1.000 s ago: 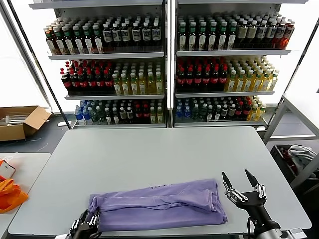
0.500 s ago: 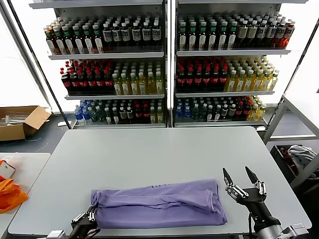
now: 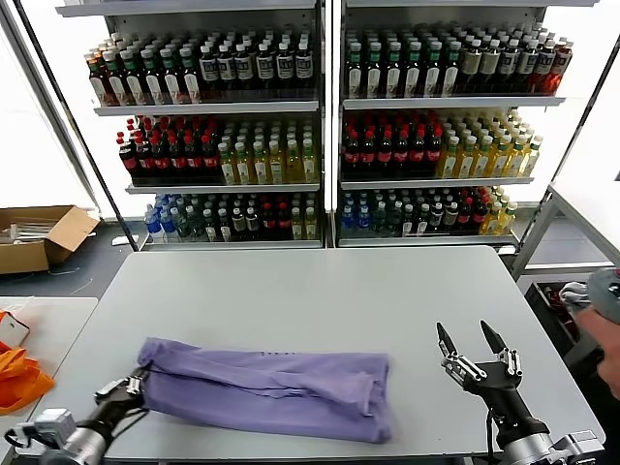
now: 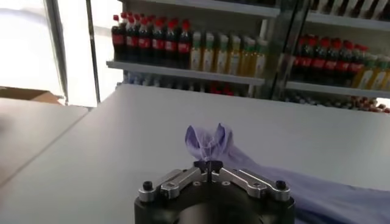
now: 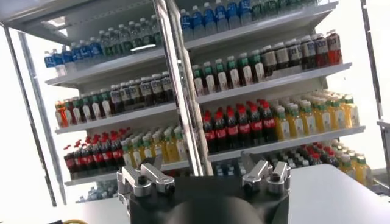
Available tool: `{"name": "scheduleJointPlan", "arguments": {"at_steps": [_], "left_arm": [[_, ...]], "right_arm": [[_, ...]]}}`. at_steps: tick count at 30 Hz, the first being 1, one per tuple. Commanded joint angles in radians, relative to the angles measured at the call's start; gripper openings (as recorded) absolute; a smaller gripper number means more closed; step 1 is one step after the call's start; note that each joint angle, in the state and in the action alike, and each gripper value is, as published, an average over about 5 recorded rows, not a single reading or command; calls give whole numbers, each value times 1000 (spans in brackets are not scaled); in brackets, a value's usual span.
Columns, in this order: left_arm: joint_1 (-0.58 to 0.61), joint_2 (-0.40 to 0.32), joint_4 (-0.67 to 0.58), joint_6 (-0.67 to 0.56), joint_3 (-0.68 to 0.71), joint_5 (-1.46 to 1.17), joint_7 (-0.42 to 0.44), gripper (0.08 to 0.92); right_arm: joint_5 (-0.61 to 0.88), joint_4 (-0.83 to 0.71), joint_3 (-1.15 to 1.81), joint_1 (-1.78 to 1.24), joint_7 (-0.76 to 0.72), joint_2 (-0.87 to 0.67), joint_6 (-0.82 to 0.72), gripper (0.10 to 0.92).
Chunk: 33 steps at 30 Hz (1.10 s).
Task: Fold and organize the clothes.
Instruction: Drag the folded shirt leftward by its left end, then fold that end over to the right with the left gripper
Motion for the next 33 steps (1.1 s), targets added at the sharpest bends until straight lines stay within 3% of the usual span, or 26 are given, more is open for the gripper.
{"name": "scheduleJointPlan", "arguments": {"at_steps": [1, 4, 8, 13, 16, 22, 33], "left_arm": [[-115, 252, 308, -20, -274, -79, 87, 89], [-125, 249, 271, -18, -264, -88, 68, 89], [-75, 187, 90, -22, -182, -92, 64, 89], [-23, 81, -186, -36, 42, -16, 33, 89], [-22, 43, -266, -41, 226, 88, 17, 89], [-83, -8, -238, -29, 439, 231, 15, 89], [-133, -55, -158, -14, 579, 257, 23, 89]], "right_arm": [[1, 7, -11, 5, 0, 1, 0, 823], [-2, 20, -15, 3, -2, 2, 0, 823], [-8, 32, -14, -3, -4, 2, 1, 823], [-15, 40, -14, -16, -4, 3, 1, 823], [-21, 44, -13, -24, -5, 6, 2, 823], [-25, 48, -7, -49, -11, 11, 5, 823], [-33, 27, -32, -22, -12, 5, 0, 823]]}}
